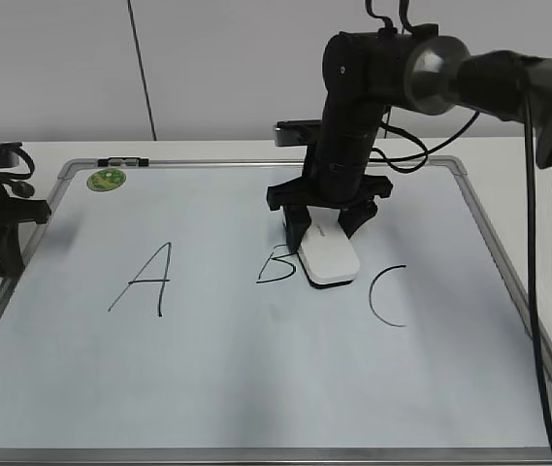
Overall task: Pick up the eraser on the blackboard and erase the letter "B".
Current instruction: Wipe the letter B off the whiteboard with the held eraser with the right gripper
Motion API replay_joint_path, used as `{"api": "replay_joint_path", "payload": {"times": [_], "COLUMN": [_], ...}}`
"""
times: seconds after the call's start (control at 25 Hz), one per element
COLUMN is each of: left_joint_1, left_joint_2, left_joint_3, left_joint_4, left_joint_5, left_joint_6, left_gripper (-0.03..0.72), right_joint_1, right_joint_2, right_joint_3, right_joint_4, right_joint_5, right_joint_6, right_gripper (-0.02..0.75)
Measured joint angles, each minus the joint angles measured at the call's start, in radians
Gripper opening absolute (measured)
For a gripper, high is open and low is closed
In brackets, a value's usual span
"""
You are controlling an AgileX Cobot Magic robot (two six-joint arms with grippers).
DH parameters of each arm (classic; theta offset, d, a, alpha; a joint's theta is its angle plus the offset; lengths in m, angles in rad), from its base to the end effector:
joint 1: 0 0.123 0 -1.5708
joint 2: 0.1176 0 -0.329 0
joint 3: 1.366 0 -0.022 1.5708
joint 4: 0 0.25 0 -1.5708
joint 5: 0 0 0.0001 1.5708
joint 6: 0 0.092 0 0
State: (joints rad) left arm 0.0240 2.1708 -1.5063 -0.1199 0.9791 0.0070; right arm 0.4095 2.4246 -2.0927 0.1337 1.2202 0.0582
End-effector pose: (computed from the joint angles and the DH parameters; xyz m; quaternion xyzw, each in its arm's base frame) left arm 0.4395 0.0014 0.1613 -0.0415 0.9979 -0.0499 0.0080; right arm 0.4810 0.2213 0.1786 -0.1548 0.9845 0.0744 0.0366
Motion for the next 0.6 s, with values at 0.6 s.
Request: {"api": "replay_joint_path", "payload": {"times": [0.6], "left_joint_1": [0.0], "left_joint_2": [0.0], "left_joint_3": [0.0], "left_joint_4": [-0.002], "left_joint_5": [-0.005], "left_joint_6": [0.002], "left_gripper": [0.031], "right_joint_1": [0.0], "right_joint_2": [0.028], "right_joint_3": [-0.023], "right_joint_4": [0.012], "right_joint_5": [0.029], "right_joint_6": [-0.002], "right_gripper": [0.528]}}
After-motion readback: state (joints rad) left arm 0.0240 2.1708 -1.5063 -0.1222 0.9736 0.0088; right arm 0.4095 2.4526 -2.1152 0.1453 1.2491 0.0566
